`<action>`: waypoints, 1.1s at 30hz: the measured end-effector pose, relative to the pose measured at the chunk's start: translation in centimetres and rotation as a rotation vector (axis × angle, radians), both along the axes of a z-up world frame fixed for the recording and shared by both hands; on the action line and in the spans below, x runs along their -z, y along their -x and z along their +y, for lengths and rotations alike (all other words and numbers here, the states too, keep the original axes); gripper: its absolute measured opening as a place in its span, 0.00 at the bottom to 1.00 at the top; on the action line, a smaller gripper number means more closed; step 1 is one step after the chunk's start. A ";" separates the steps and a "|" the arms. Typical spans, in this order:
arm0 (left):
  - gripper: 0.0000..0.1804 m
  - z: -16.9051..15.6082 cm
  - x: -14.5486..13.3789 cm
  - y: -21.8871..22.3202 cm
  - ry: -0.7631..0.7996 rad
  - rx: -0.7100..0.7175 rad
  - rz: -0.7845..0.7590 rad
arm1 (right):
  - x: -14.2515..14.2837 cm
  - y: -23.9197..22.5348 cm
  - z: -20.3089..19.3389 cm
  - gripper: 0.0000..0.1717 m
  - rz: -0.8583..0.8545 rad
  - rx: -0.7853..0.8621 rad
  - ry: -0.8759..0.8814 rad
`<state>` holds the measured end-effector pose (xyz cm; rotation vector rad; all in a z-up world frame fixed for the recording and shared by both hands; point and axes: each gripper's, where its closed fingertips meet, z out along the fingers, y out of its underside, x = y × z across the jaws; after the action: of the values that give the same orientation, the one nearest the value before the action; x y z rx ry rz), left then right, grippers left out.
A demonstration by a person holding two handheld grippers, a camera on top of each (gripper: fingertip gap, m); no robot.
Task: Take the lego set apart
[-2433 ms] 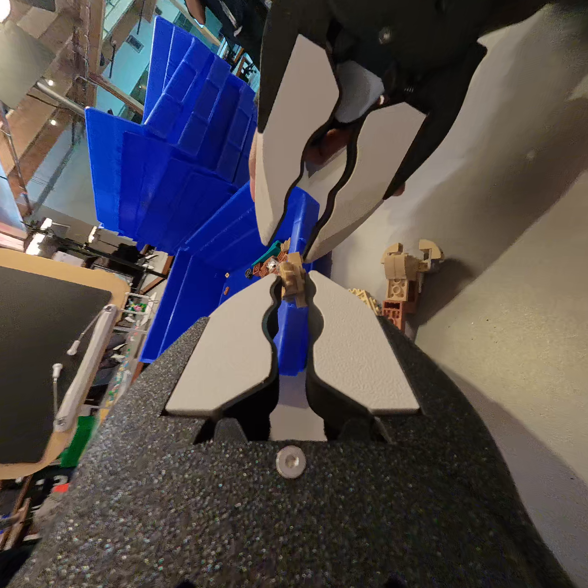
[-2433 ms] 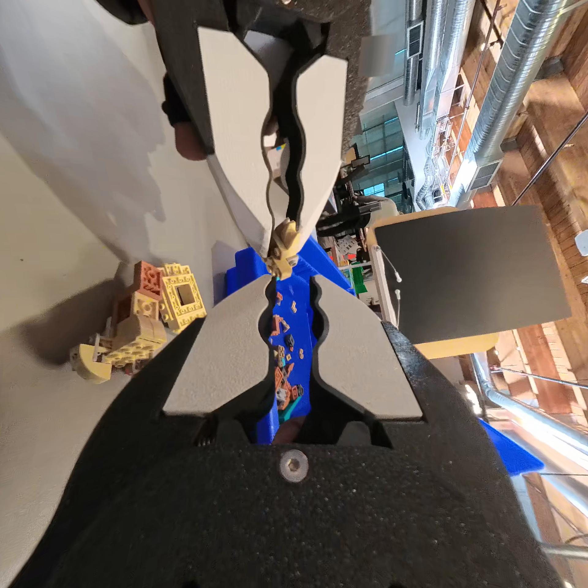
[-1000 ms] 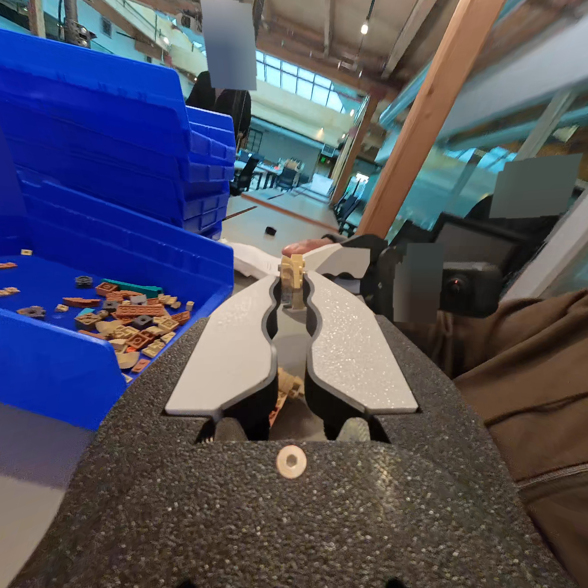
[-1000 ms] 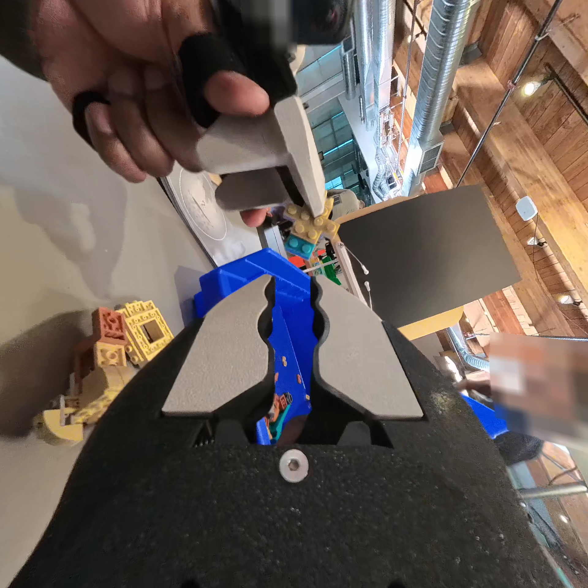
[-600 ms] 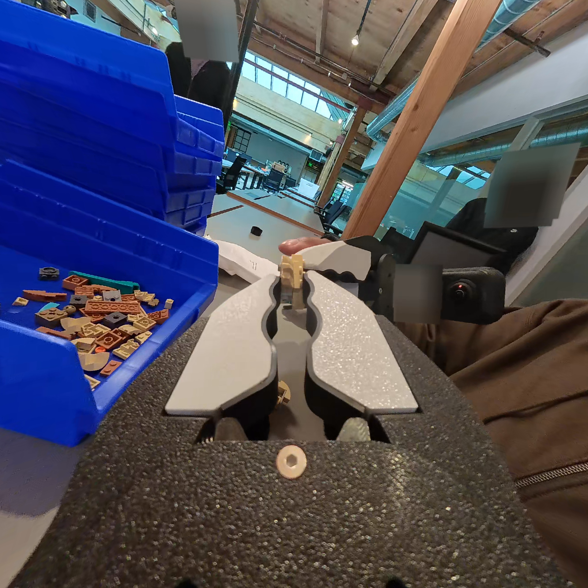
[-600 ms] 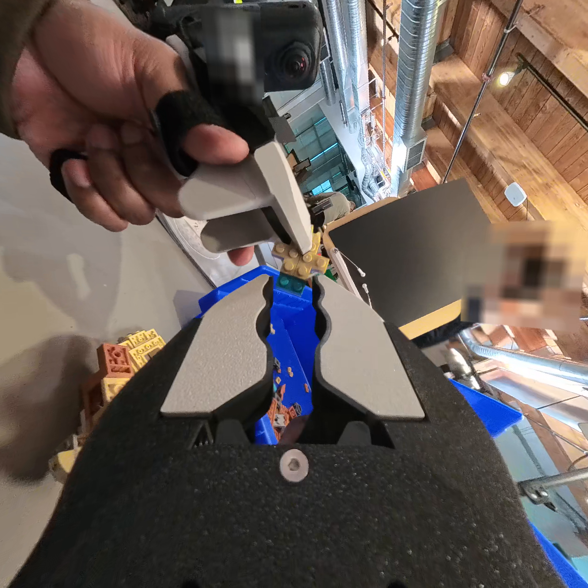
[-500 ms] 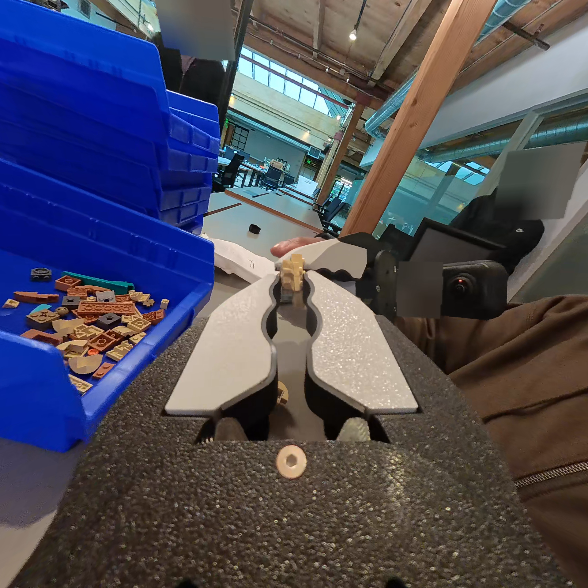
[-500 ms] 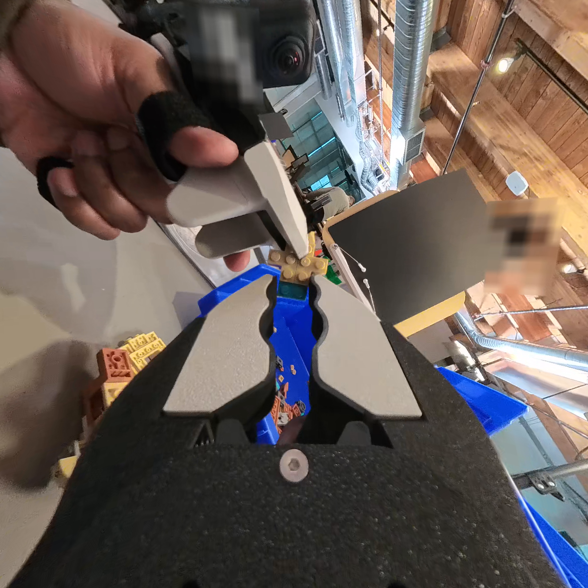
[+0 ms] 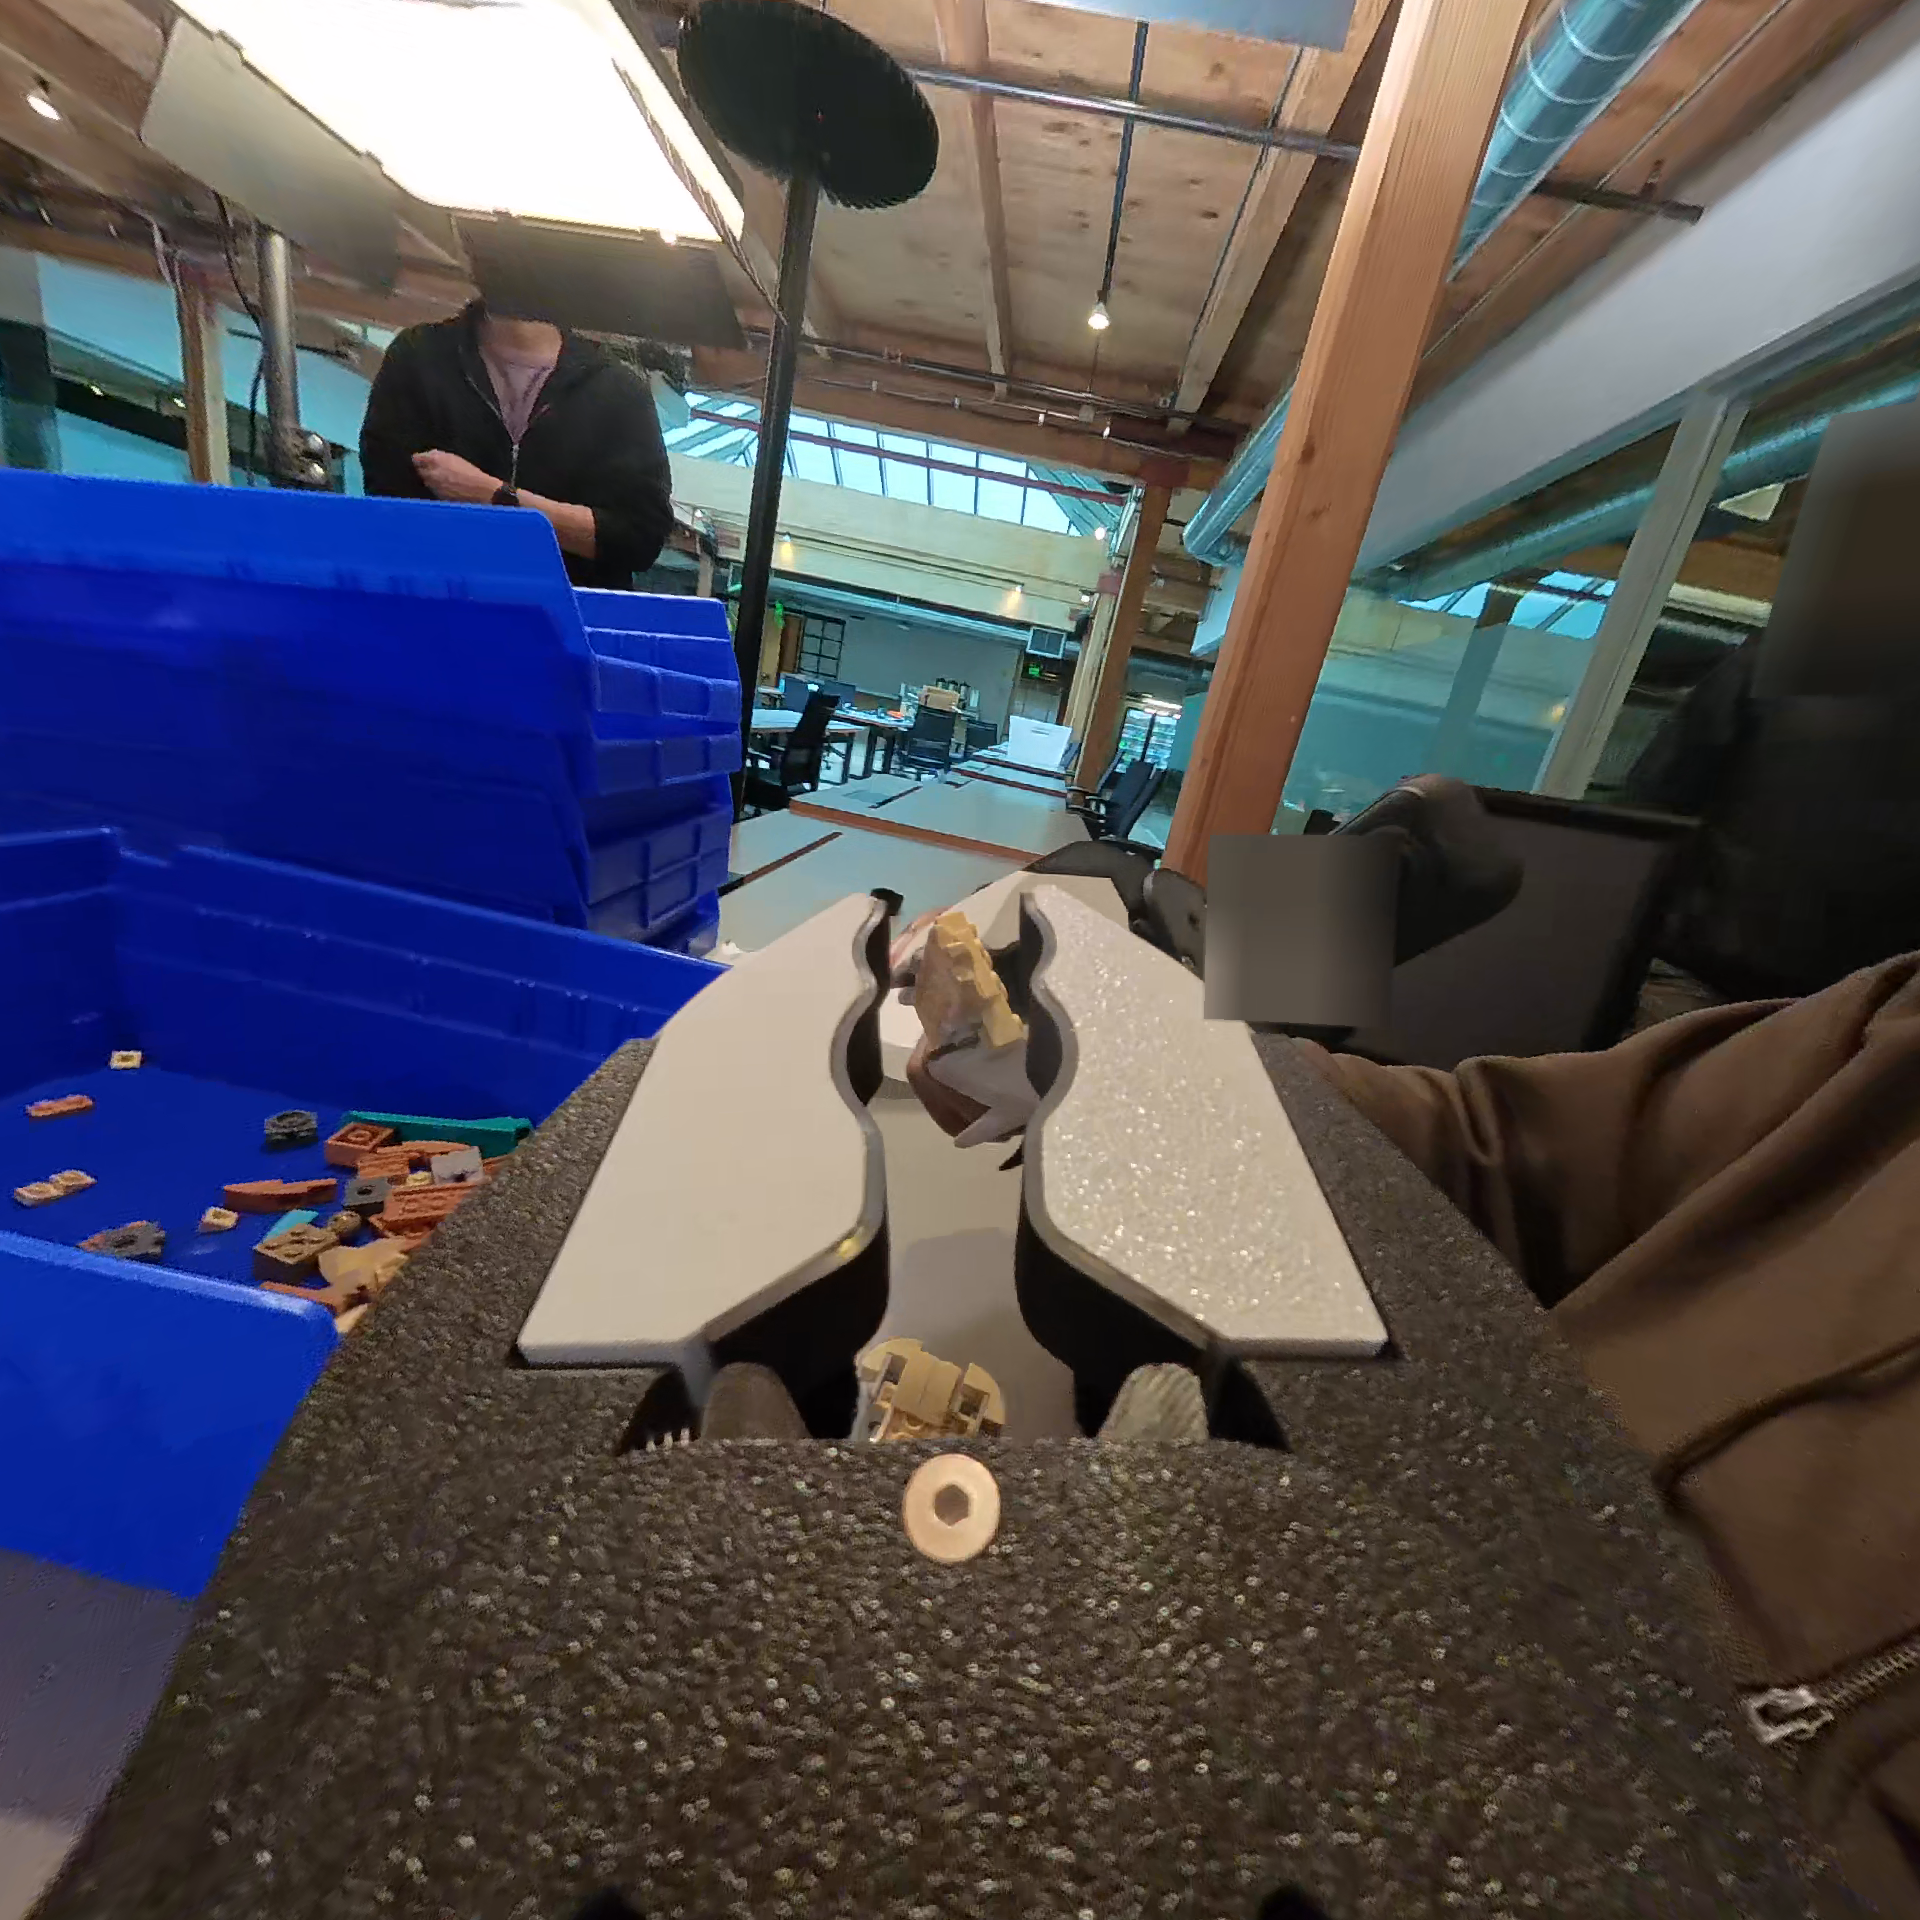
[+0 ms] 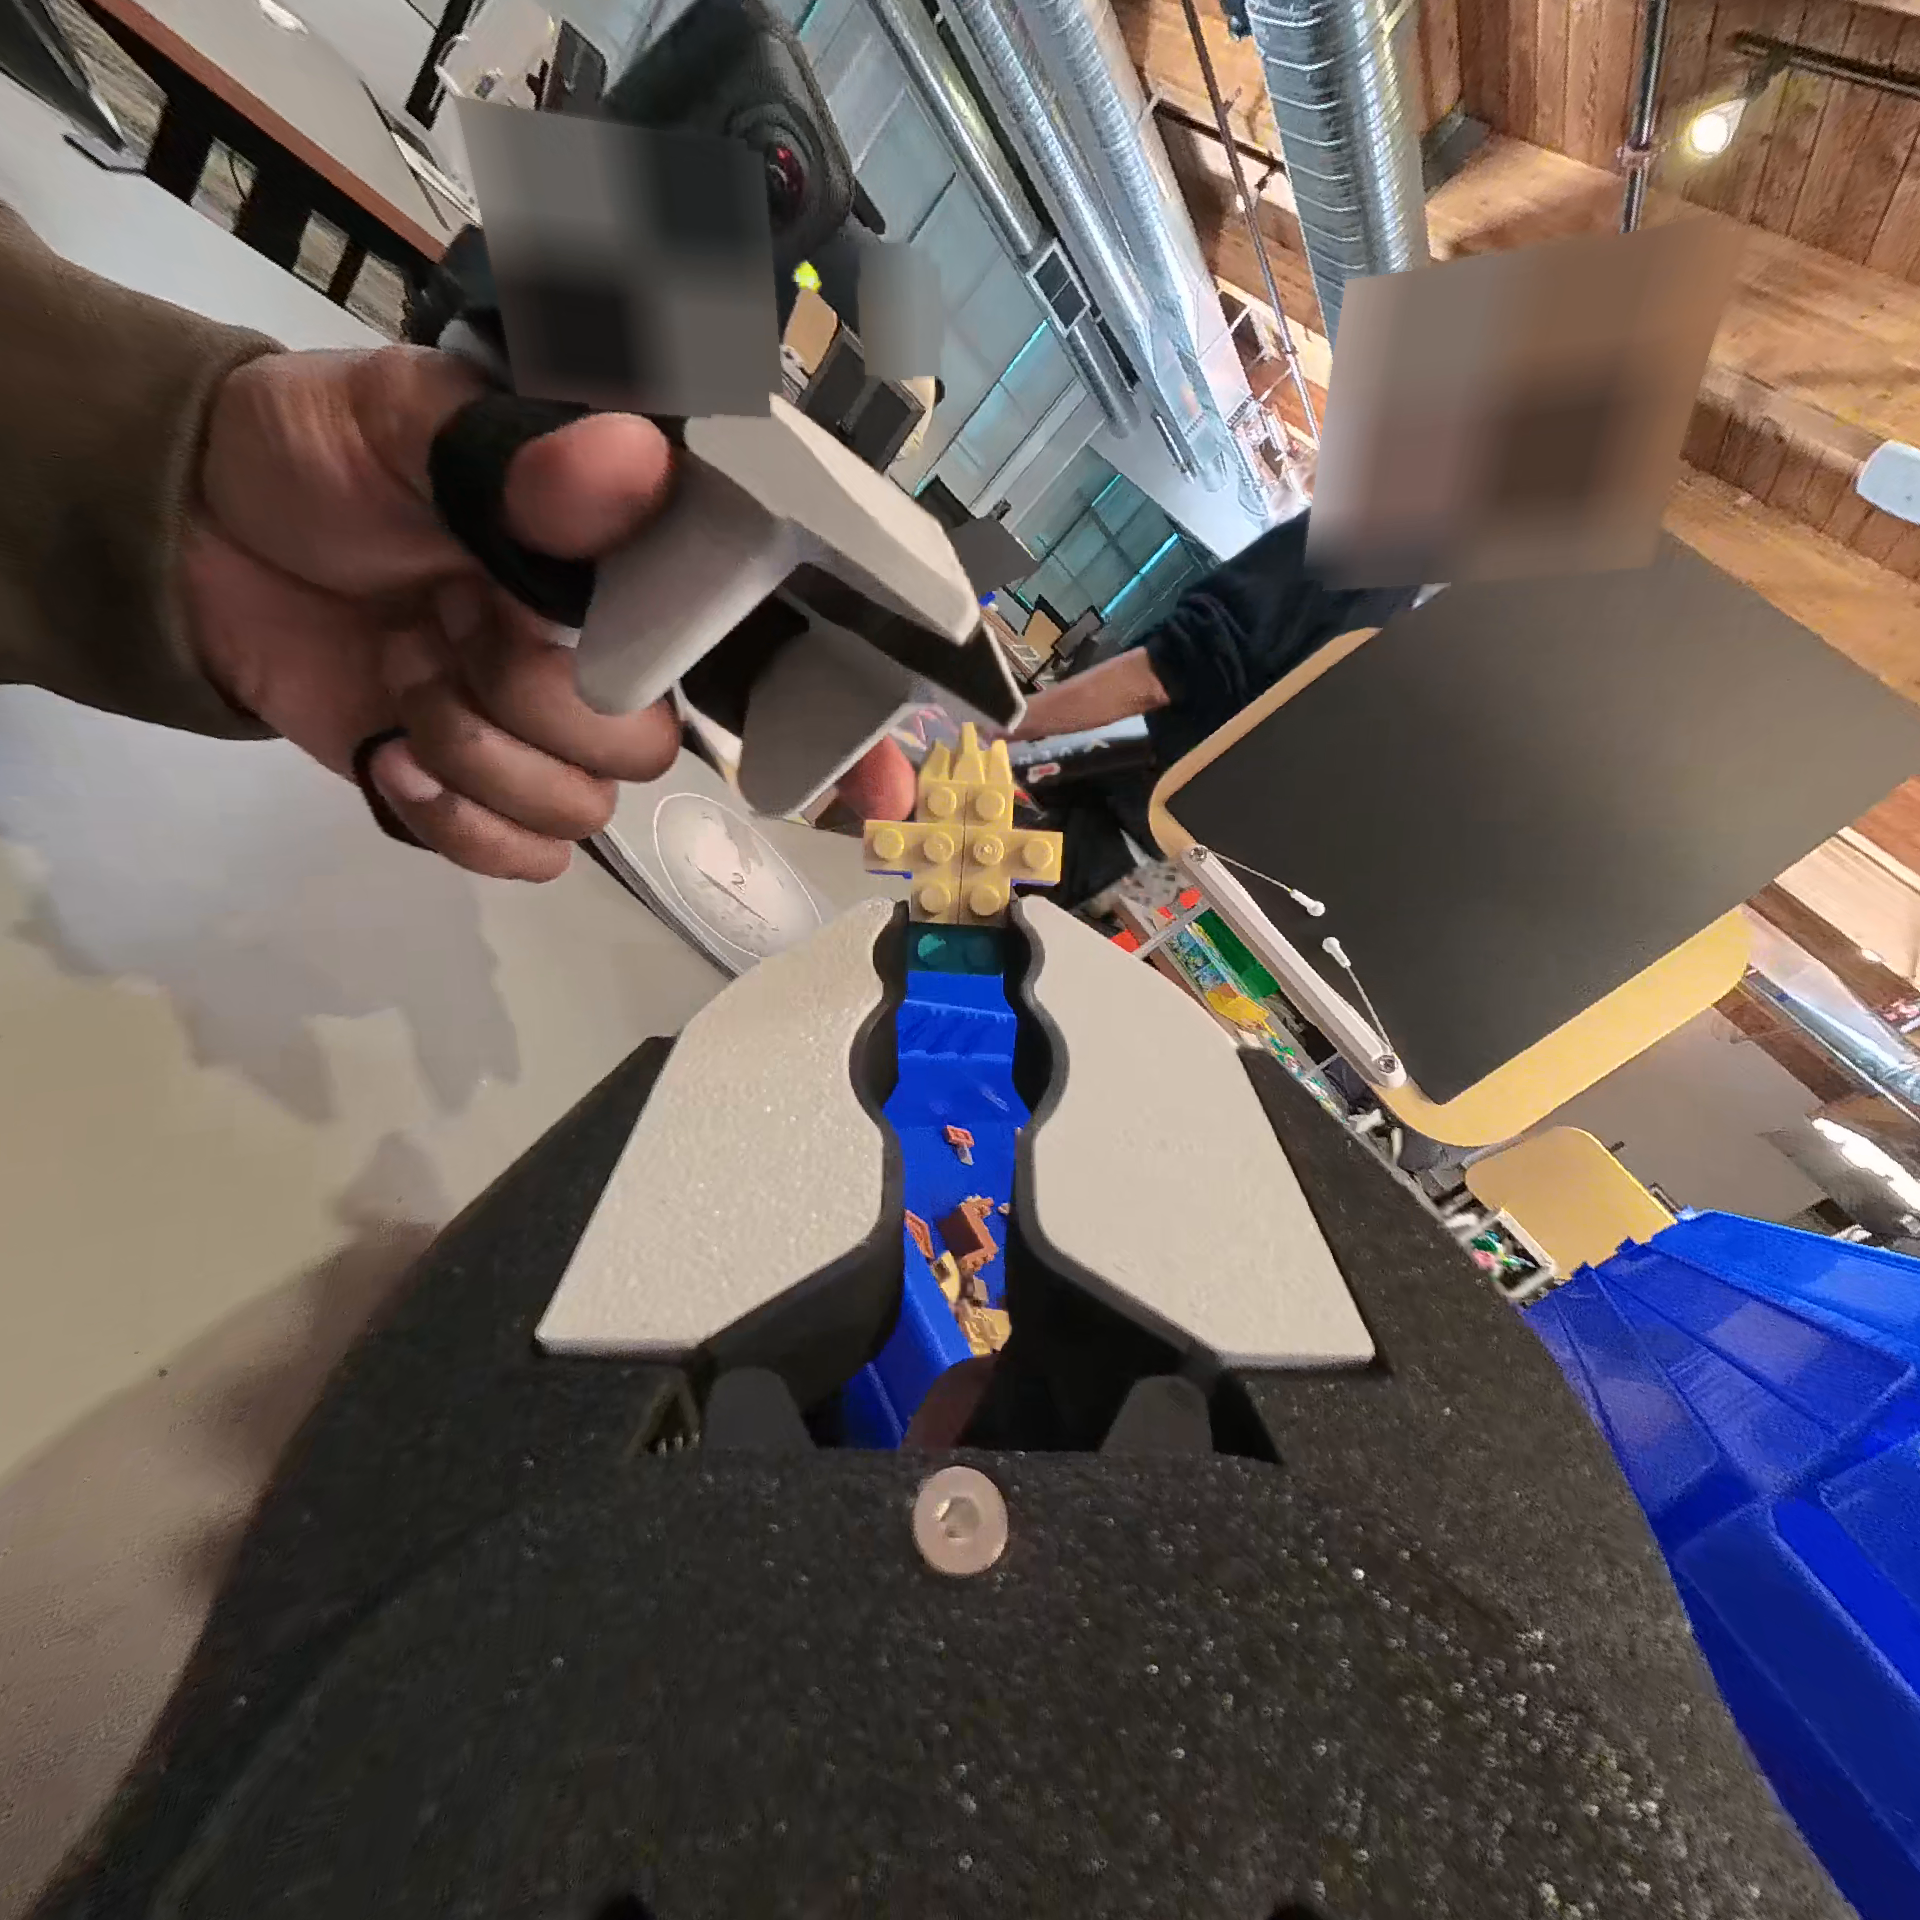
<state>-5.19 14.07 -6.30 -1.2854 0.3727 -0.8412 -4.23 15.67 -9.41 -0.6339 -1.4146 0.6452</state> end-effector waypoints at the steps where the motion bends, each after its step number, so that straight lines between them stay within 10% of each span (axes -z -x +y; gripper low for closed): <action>1: 0.14 -0.1 0.0 0.0 -0.016 -0.012 0.023 | 0.0 0.0 -0.2 0.10 -0.001 -0.014 0.011; 14: 0.19 -1.8 -0.6 -2.2 -0.167 0.012 0.176 | -1.7 -2.2 -3.5 0.10 -0.050 -0.503 0.546; 33: 0.19 -2.5 0.6 -4.8 -0.172 0.101 0.260 | -1.9 -2.7 -4.8 0.10 -0.074 -0.602 0.586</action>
<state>-0.44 11.59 -6.88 -1.2249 0.7068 -0.7107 -1.51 10.85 -7.52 -0.6839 -1.4934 1.5631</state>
